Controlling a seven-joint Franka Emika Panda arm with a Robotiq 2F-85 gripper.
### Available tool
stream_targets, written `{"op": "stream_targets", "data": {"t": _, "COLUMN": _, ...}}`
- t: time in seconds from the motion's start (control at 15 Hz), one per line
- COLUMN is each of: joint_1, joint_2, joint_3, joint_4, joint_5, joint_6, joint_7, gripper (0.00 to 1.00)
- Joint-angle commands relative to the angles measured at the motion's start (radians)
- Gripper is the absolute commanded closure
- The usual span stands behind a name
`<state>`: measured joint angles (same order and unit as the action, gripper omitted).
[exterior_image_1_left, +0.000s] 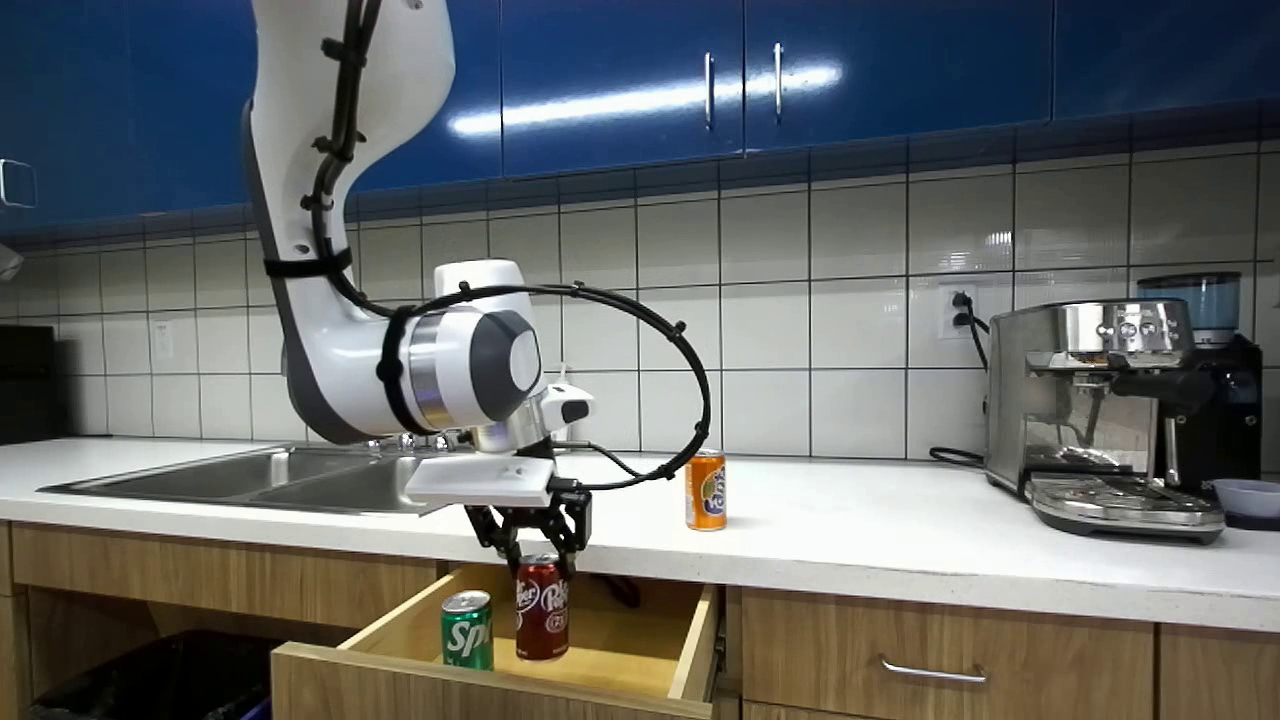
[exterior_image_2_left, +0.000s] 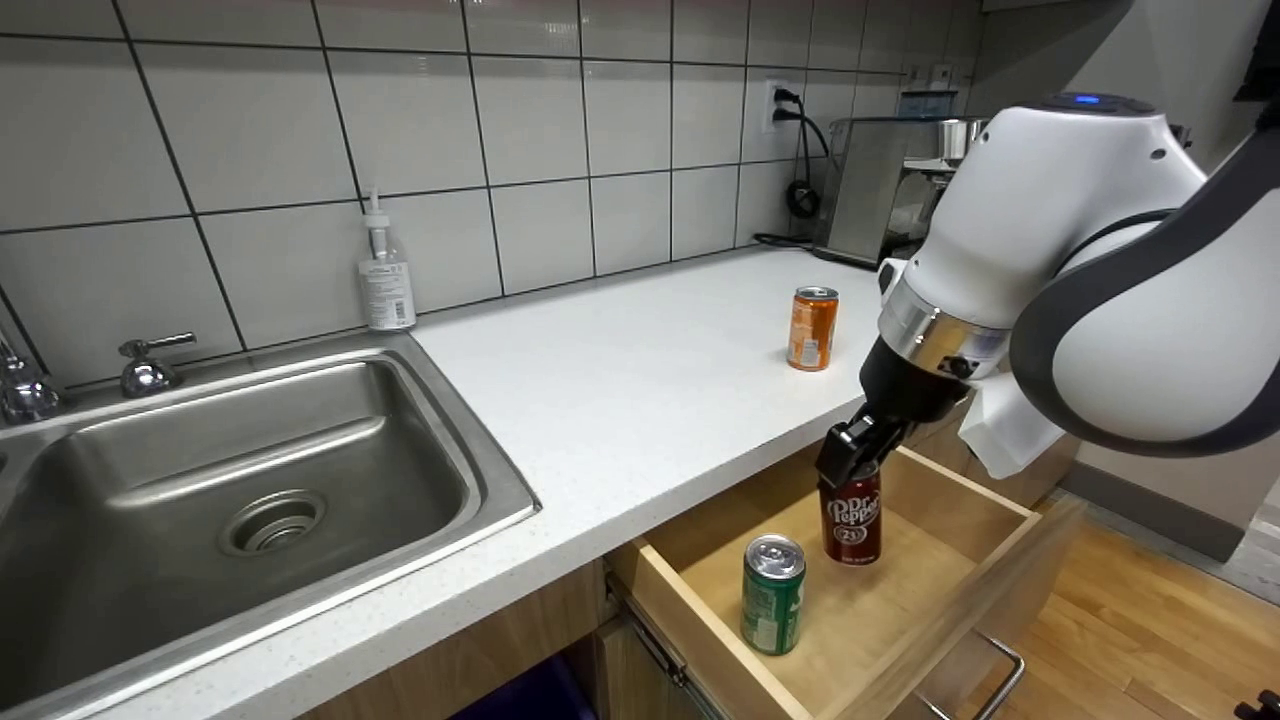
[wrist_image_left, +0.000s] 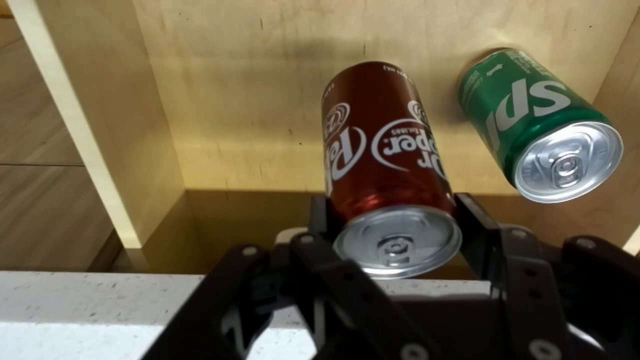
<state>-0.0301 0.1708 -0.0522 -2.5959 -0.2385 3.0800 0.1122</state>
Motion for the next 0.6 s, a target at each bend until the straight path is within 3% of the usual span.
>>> {"op": "stream_targets", "data": {"t": 0.0, "joint_1": 0.039, "joint_2": 0.013, "joint_3": -0.048, "joint_4": 0.009, "joint_5": -0.041, "joint_6": 0.035, "joint_7": 0.034, "gripper": 0.62}}
{"op": "stream_targets", "data": {"t": 0.53, "joint_1": 0.117, "joint_2": 0.055, "joint_3": -0.123, "joint_4": 0.012, "joint_5": -0.027, "joint_6": 0.074, "joint_7": 0.031, "gripper": 0.62}}
